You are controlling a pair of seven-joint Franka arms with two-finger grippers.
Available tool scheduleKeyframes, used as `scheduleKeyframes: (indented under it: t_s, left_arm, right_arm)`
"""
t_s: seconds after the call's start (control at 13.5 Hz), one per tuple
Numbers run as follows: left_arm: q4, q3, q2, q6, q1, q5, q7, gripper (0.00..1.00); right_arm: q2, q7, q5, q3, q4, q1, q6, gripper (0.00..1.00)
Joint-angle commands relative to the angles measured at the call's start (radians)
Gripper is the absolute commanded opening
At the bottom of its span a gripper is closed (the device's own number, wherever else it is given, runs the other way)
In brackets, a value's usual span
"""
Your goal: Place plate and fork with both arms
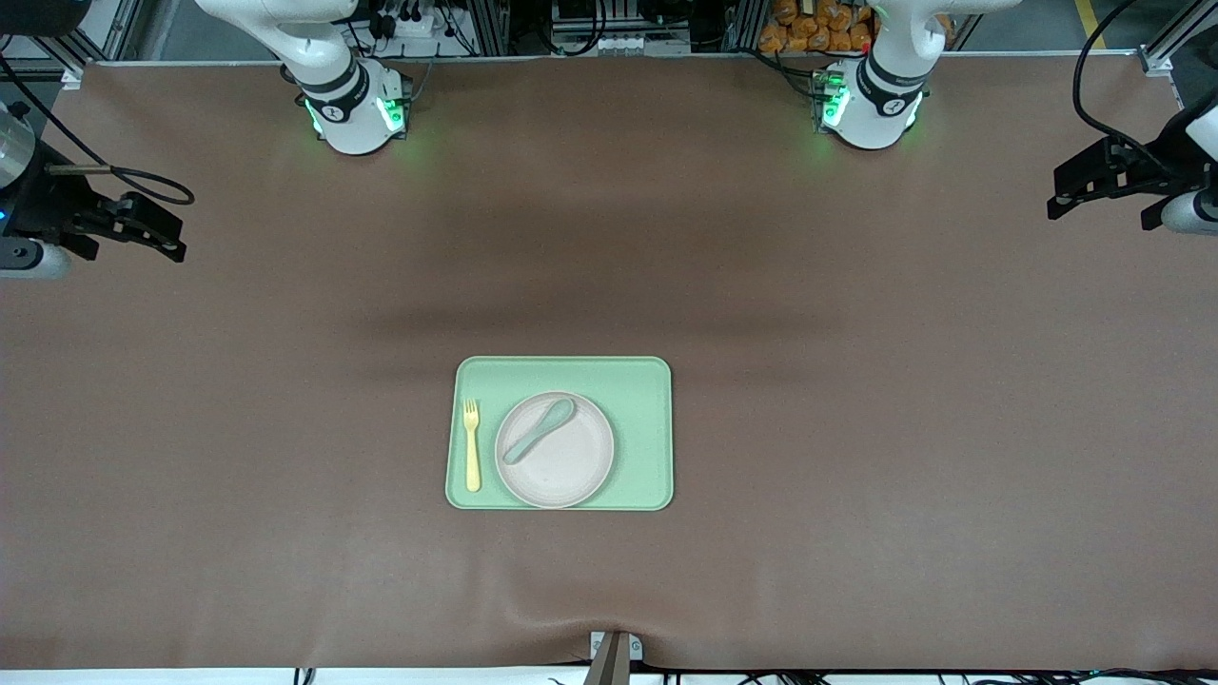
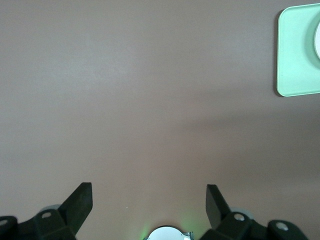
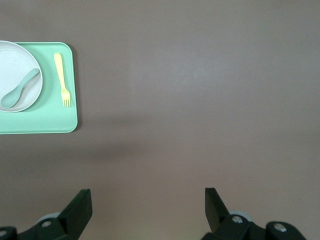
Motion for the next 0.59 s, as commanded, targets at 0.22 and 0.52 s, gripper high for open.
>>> scheduleKeyframes:
  t_s: [0.22,0.52]
  left_arm:
    - [-0.003,-0.005,-0.014,-0.008,0.003,-0.004,-0.002,1.0]
    - [-0.003,-0.005,-0.014,-0.008,0.003,-0.004,-0.004,1.0]
  right_arm:
    - [-0.032,-0.015,-0.007,0.013,-0.037,-0.032,0.012,1.0]
    - [-0.031,-0.015,-0.004,0.013,-0.037,-0.03,0.012,1.0]
